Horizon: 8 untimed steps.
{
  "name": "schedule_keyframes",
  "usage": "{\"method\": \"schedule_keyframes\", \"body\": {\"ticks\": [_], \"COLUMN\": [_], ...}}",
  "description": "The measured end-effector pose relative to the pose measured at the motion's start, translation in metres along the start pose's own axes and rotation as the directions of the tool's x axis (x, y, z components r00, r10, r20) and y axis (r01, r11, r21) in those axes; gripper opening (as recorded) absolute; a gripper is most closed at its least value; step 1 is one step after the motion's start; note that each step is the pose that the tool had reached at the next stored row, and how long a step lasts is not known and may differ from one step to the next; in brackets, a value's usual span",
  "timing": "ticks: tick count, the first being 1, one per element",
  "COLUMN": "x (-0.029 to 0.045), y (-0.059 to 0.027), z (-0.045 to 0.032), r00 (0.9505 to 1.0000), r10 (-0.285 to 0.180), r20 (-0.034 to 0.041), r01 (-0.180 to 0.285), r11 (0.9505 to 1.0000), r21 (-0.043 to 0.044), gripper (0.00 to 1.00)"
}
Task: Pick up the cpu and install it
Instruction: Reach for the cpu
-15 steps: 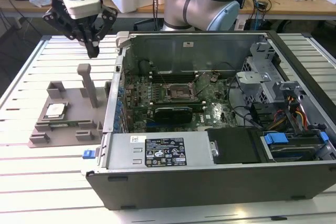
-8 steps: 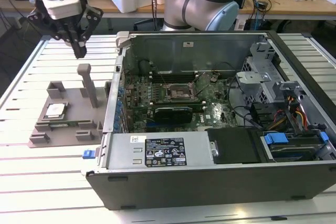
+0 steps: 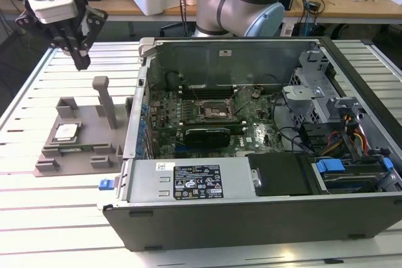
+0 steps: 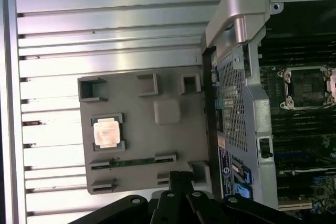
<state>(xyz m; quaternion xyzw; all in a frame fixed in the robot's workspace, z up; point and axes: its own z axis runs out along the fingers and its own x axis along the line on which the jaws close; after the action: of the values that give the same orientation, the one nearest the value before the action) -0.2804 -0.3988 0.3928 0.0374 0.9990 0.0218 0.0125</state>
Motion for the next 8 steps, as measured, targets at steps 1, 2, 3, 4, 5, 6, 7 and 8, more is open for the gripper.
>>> {"method": "schedule_keyframes", "body": {"ticks": [1,2,3,4,5,6,7,8], "x": [0.0033,0.0060,0.0086,0.0111,0.0134,0.0176,0.0234,0.0265], "y": [-0.0002,-0.0005,-0.0007,-0.0009,-0.0010,-0.0013,-0.0017,-0.0020], "z": [-0.0001,-0.0001,-0.0002,-0.0002,-0.0003,-0.0004,-0.0004,-0.0004], "r00": [1.0000,1.0000,1.0000,1.0000,1.0000,1.0000,1.0000,1.0000], "r10": [0.000,0.000,0.000,0.000,0.000,0.000,0.000,0.000], "r20": [0.0000,0.0000,0.0000,0.0000,0.0000,-0.0001,0.0000,0.0000], "r01": [0.000,0.000,0.000,0.000,0.000,0.000,0.000,0.000], "r11": [1.0000,1.0000,1.0000,1.0000,1.0000,1.0000,1.0000,1.0000], "r21": [0.0000,0.0000,0.0000,0.0000,0.0000,0.0000,-0.0001,0.0000], "gripper": [0.11,0.11,0.11,0.11,0.11,0.11,0.11,0.11]}}
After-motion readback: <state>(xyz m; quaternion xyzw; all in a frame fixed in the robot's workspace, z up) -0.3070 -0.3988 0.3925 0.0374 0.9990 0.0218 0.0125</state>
